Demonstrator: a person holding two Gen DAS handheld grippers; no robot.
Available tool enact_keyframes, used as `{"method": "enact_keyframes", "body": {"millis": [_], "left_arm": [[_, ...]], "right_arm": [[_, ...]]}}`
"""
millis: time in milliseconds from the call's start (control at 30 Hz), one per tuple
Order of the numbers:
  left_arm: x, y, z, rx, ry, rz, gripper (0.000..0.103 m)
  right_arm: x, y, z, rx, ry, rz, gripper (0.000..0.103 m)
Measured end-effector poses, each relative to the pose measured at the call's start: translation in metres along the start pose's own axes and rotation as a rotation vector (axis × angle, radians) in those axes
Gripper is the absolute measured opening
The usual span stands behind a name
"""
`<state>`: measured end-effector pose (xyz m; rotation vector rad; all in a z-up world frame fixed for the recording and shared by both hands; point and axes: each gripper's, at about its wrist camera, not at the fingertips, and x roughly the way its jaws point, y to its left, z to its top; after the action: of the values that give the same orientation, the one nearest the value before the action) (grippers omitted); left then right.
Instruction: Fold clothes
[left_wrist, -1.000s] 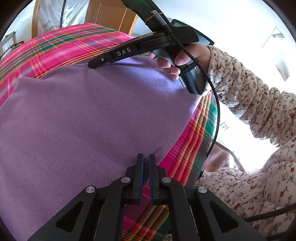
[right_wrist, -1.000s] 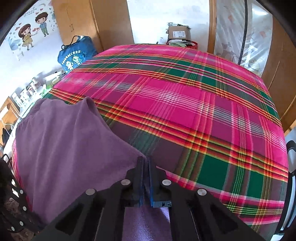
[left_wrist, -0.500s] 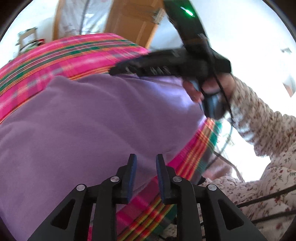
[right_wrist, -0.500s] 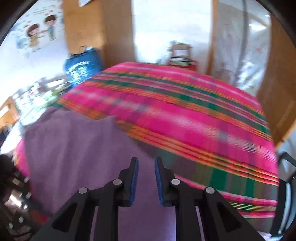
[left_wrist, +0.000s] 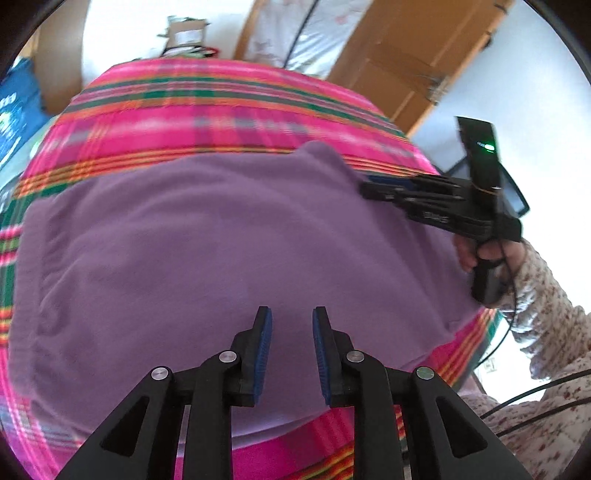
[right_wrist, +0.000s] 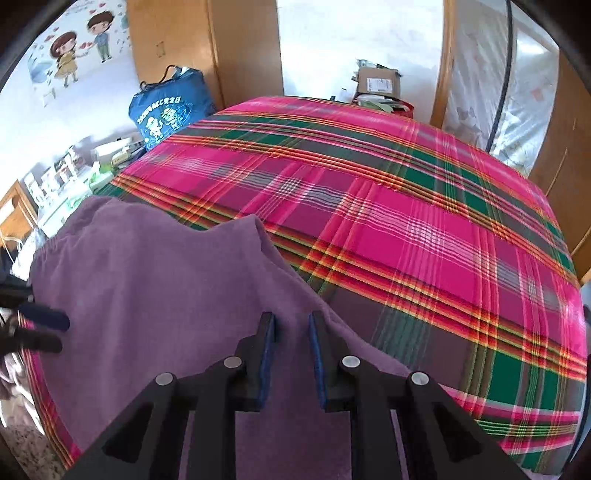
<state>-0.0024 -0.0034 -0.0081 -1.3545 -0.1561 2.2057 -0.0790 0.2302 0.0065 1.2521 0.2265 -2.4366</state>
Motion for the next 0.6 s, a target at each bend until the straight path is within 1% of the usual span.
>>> {"method": "enact_keyframes", "body": {"millis": [100,167,267,367,433,500,600], "left_arm": [[-0.002,0.009,-0.002,-0.028,-0.007,0.004,0.023],[-0.005,0.012,-0.004,-0.039,-0.016,0.001,0.023],[-0.007,0.014,-0.007,-0.046,-0.021,-0.003,0.023],[-0.009,0.017,-0.010,-0.050,-0.026,-0.001,0.023],[-0.005,0.020,-0.008,-0.061,-0.033,0.000,0.023],[-0.009,0.026,-0.010,-0.078,-0.035,0.005,0.023],[-0.011,0.033,-0.013,-0.099,-0.037,-0.006,0.023]], "right_arm": [[-0.002,-0.004,-0.001,0.040,0.000,0.023,0.019],[-0.007,-0.005,0.002,0.069,-0.016,0.034,0.019],[-0.013,0.004,0.012,0.043,-0.062,0.039,0.019],[-0.002,0.012,0.018,0.010,-0.036,-0.001,0.019],[0.007,0.010,0.018,0.019,-0.018,-0.032,0.019],[0.011,0.004,0.018,0.062,-0.013,-0.015,0.019],[0.012,0.000,0.019,0.093,-0.020,-0.009,0.019]]}}
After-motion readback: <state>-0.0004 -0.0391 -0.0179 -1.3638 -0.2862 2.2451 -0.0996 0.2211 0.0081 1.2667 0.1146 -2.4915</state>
